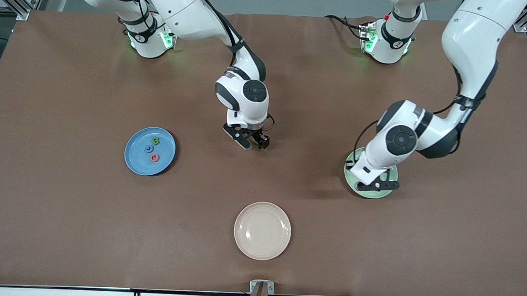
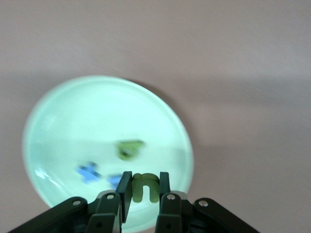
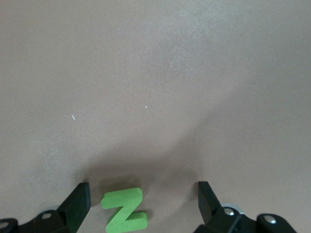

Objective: Sort uppercase to blue plate, lowercase to green plate
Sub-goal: 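Place the n on the green plate while the right gripper places N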

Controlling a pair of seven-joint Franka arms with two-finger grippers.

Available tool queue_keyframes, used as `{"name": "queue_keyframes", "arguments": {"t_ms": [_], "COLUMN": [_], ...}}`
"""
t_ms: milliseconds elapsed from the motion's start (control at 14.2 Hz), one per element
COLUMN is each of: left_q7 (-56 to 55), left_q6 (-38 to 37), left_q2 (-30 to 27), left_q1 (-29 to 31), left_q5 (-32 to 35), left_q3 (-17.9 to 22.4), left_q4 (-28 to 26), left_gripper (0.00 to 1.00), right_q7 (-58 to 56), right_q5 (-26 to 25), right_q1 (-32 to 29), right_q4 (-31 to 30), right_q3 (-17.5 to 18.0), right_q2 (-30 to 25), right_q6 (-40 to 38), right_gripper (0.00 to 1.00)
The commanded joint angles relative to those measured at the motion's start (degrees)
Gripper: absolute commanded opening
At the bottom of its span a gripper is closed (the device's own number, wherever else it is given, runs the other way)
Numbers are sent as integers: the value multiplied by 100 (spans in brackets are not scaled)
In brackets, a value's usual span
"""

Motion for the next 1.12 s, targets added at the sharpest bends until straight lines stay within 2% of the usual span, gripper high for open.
{"name": "queue_keyframes", "arguments": {"t_ms": [0,211,492,844,984,1054], "left_q7": [373,585,585,523,523,549], "left_q6": [-100,-65,-47,-38,-29,-29], "left_q2": [233,602,920,1078,1078,1078], "left_q1": [404,582,582,591,582,591], "left_q5": [500,781,818,765,765,765], "left_q3": [-80,-45,-18,-18,-18,-18], "left_q4": [227,542,684,649,640,640], "left_gripper": [11,11,11,11,14,18], "right_q7": [-22,-31,-22,-5,4,4], "right_q5": [-93,-84,-67,-49,-41,-40], "right_q1": [63,72,72,142,160,177], "right_q4": [-6,11,20,20,20,20], "right_q3": [-31,-23,-14,-14,-14,-14], "right_q2": [-8,-8,-8,-17,-17,-17], "right_q6": [37,55,116,117,117,117], "right_gripper": [88,81,64,56,53,48]}}
